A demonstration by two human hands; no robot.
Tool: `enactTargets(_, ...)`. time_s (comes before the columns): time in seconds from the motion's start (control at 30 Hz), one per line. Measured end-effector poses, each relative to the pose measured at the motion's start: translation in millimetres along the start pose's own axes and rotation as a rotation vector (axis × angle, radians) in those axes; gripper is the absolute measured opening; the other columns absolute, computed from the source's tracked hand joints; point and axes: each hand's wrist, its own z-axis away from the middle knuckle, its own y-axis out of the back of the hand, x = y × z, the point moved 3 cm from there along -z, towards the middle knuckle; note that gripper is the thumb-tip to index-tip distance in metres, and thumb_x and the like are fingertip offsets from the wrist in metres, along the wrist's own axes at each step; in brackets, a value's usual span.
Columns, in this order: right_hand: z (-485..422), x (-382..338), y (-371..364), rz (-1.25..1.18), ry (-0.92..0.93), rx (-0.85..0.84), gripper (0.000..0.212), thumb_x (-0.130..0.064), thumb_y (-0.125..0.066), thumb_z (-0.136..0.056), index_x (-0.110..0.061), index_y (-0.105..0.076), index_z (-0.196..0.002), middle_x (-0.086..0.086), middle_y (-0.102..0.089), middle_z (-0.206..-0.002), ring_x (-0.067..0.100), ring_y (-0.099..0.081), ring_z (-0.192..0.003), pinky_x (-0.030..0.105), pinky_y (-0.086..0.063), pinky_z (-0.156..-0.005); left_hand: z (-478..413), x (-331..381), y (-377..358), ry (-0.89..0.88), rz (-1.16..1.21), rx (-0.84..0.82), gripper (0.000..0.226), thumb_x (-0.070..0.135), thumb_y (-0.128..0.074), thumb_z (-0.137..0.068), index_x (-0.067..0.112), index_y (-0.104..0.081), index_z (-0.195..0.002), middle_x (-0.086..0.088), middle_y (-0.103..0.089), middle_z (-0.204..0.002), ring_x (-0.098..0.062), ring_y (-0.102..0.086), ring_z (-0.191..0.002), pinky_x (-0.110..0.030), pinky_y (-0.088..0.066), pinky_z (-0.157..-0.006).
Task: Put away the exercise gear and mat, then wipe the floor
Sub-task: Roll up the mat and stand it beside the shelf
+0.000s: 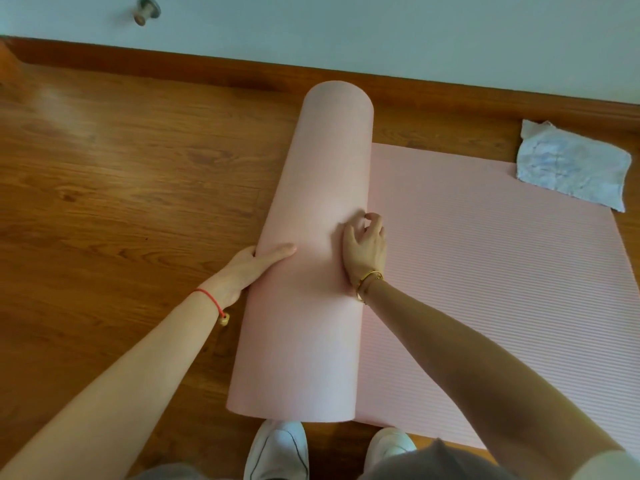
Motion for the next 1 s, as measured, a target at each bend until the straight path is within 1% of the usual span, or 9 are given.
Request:
enactTargets(0.1, -1.1, -7.6, -4.9, -0.04, 0.02, -0.042, 0.037, -0.035, -0.045, -0.098, -0.016, -0.042, -0.13, 0.009, -0.062, -0.108, 0.034, -0.061, -0.1, 0.038, -0.047, -0.082, 0.8, 4.6, 10.2, -0.061, 0.029, 0.131, 0.07, 0.049, -0.084, -0.073, 0.019, -0.058, -0.131, -0.001, -0.067, -0.118, -0.015, -0.065, -0.099, -0.029, -0.052, -0.076)
enactTargets(0.17, -1.0, -16.8, -17.3, -0.07, 0.007, -0.142, 0.035, -0.035, -0.042, -0.1, -0.02, -0.042, -0.132, 0.004, -0.063, -0.093, 0.033, -0.064, -0.093, 0.042, -0.052, -0.082, 5.5, 12.5, 26.0, -0.1, 0.026, 0.259, 0.065, 0.043, -0.086, -0.073, 0.024, -0.057, -0.127, 0.001, -0.066, -0.113, -0.015, -0.065, -0.095, -0.032, -0.053, -0.084)
enactTargets(0.23, 0.3, -26.4, -33.8, -0.092, -0.008, -0.311, 0.04, -0.034, -0.045, -0.1, -0.026, -0.041, -0.139, 0.009, -0.066, -0.109, 0.032, -0.064, -0.103, 0.042, -0.052, -0.088, 11.0, 20.5, 44.7, -0.132, -0.091, 0.419, 0.072, 0.048, -0.087, -0.067, 0.022, -0.059, -0.128, 0.0, -0.066, -0.118, -0.021, -0.064, -0.103, -0.035, -0.053, -0.093)
enactTargets(0.33, 6.1, -43.8, -60.5, 0.016, 0.074, -0.568, 0.069, -0.028, -0.059, -0.094, -0.026, -0.025, -0.154, 0.012, -0.042, -0.147, 0.028, -0.046, -0.13, 0.041, -0.039, -0.11, 25.8, 31.5, 64.9, -0.164, -0.434, 0.688, 0.073, 0.054, -0.082, -0.069, 0.014, -0.058, -0.126, -0.01, -0.064, -0.125, -0.033, -0.061, -0.114, -0.037, -0.051, -0.089)
enactTargets(0.47, 23.9, -70.7, -82.0, -0.143, 0.093, -0.621, 0.066, -0.035, -0.065, -0.091, -0.025, -0.036, -0.15, 0.009, -0.05, -0.138, 0.023, -0.052, -0.117, 0.044, -0.044, -0.107, 39.5, 41.4, 62.4, -0.235, -0.749, 0.911, 0.077, 0.055, -0.079, -0.071, 0.008, -0.052, -0.125, -0.023, -0.058, -0.125, -0.042, -0.054, -0.119, -0.05, -0.044, -0.097)
enactTargets(0.57, 25.8, -75.8, -85.1, -0.409, -0.137, -0.561, 0.068, -0.058, -0.062, -0.085, -0.021, -0.047, -0.14, 0.004, -0.055, -0.131, 0.02, -0.055, -0.112, 0.045, -0.048, -0.103, 39.2, 38.5, 46.2, -0.253, -0.888, 0.872, 0.081, 0.067, -0.068, -0.078, 0.01, -0.049, -0.133, -0.023, -0.05, -0.128, -0.041, -0.047, -0.121, -0.051, -0.038, -0.098)
enactTargets(0.67, 17.1, -68.0, -72.8, -0.445, -0.165, -0.375, 0.076, -0.065, -0.066, -0.077, -0.018, -0.046, -0.133, 0.007, -0.053, -0.134, 0.021, -0.052, -0.121, 0.032, -0.042, -0.101, 34.8, 41.9, 32.7, -0.352, -0.816, 0.727, 0.065, 0.07, -0.055, -0.086, 0.019, -0.057, -0.127, -0.016, -0.055, -0.125, -0.039, -0.05, -0.119, -0.05, -0.042, -0.099)
enactTargets(0.83, 2.9, -49.2, -51.2, -0.323, -0.17, -0.305, 0.106, -0.067, -0.074, -0.065, -0.019, -0.028, -0.148, 0.004, -0.041, -0.147, 0.024, -0.043, -0.135, 0.039, -0.037, -0.112, 24.6, 57.4, 34.3, -0.505, -0.356, 0.668, 0.027, 0.034, -0.066, -0.092, 0.011, -0.07, -0.106, -0.001, -0.069, -0.097, -0.026, -0.066, -0.1, -0.03, -0.048, -0.086)
enactTargets(1.0, -9.6, -33.1, -37.8, -0.298, -0.241, -0.395, 0.099, -0.042, -0.075, -0.081, -0.014, -0.013, -0.154, 0.009, -0.038, -0.152, 0.027, -0.043, -0.136, 0.03, -0.038, -0.103, -4.7, 32.0, 53.8, -0.14, -0.212, 0.5, 0.086, 0.062, -0.074, -0.078, 0.016, -0.046, -0.146, -0.008, -0.05, -0.148, -0.025, -0.049, -0.134, -0.035, -0.041, -0.108)
